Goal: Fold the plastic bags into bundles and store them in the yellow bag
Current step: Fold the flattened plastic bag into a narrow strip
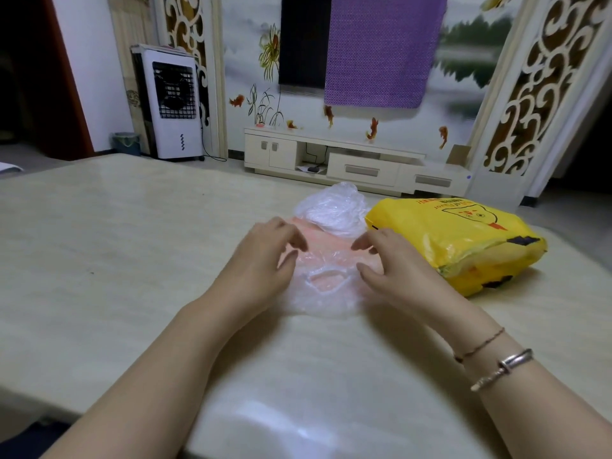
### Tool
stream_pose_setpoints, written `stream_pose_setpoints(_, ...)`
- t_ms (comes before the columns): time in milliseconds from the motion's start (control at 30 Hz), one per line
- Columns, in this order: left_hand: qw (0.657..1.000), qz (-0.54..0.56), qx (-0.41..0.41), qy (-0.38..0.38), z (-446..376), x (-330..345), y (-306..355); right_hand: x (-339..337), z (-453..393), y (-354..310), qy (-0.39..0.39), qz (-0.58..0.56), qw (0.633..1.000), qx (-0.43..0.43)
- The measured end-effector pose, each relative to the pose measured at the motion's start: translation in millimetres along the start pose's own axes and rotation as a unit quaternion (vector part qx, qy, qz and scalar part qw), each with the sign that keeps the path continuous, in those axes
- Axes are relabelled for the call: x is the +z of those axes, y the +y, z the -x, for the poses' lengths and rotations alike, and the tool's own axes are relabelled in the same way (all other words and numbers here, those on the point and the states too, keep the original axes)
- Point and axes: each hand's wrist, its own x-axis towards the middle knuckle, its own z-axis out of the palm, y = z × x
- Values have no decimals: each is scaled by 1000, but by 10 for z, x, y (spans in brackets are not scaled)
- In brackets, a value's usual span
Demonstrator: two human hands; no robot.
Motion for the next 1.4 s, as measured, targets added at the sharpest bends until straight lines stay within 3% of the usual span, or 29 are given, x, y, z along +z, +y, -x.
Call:
stream_pose_setpoints(67, 996, 21, 33, -75, 38, 43, 15, -72, 9, -32, -61, -64, 996, -12)
stream_pose_setpoints(167, 985, -1, -1, -172, 86, 99, -52, -154, 37, -40, -151, -79, 985, 5)
stream_pose_setpoints(300, 980, 2, -40, -194, 63, 41, -116, -255, 82, 11, -267, -53, 962, 34)
stream_pose_setpoints(367, 978, 4, -47, -203, 61, 10, -115, -278, 92, 9, -286, -48, 956, 45)
stream_pose_setpoints(567, 969, 48, -77, -230, 100, -68, -34, -70, 69, -50, -133, 39, 990, -8)
stream_pose_setpoints(700, 971, 41, -66, -224, 92, -67, -61, 4, 41, 10, -56, -18, 998, 21)
stream_pose_setpoints(833, 983, 8, -42, -180, 61, -29, -57, 7, -11, 2, -14, -112, 991, 69)
stream_pose_setpoints(933, 986, 29, -91, -134, 15, -14, -69, 24, -27, -45, -8, -171, 978, 116)
stream_pose_setpoints(1133, 949, 156, -202, -184, -58, -49, -69, 184, -63, 16, 16, -176, 968, 176)
stream_pose_setpoints(1267, 956, 87, -228, -160, -104, 40, -74, 265, -92, 47, 48, -124, 974, 181)
stream_pose_setpoints(1400, 968, -75, -216, -106, -84, 123, -39, 299, -97, 42, 50, -24, 987, 151)
